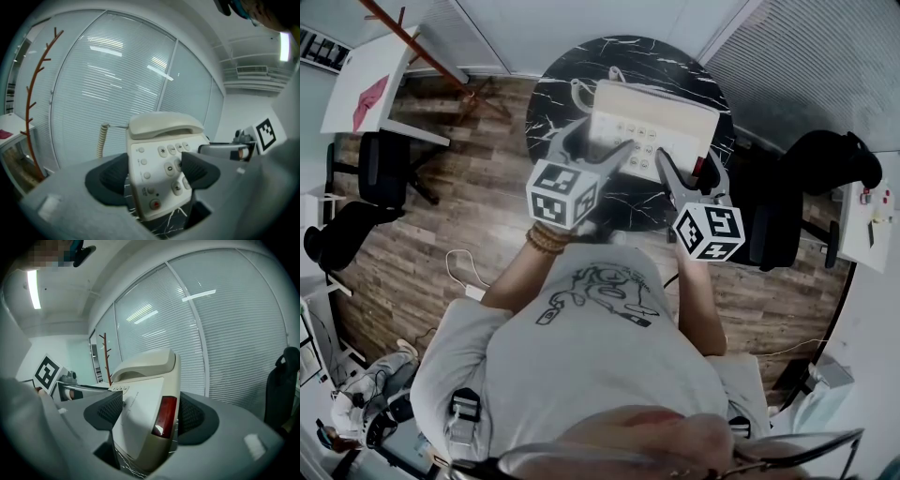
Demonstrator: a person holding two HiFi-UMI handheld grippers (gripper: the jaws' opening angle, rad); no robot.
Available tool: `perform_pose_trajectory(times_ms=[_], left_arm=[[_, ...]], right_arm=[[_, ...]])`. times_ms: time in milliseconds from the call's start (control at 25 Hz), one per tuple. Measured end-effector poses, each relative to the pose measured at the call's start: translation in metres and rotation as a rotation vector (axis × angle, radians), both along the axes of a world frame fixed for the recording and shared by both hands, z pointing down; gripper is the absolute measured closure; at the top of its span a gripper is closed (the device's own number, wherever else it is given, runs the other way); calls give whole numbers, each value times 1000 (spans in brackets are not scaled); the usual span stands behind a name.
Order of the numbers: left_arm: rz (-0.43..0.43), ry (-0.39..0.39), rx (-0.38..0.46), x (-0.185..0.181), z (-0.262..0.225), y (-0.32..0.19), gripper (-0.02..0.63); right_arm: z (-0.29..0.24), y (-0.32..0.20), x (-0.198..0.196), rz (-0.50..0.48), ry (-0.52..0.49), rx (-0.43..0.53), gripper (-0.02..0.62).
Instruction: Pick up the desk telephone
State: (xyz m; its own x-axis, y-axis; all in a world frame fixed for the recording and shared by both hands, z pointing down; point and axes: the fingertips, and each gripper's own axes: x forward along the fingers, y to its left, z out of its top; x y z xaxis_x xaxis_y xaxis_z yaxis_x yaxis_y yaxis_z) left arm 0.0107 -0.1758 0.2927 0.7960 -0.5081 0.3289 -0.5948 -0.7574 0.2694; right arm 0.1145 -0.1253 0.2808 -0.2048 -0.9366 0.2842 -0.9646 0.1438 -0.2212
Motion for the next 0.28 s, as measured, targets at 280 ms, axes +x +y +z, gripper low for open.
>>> perform_pose_trajectory(times_ms=[280], left_arm=[[-2,-1,-4,-1,-2,4,250]], right_arm=[[-3,3,-1,-3,2,-1,245]])
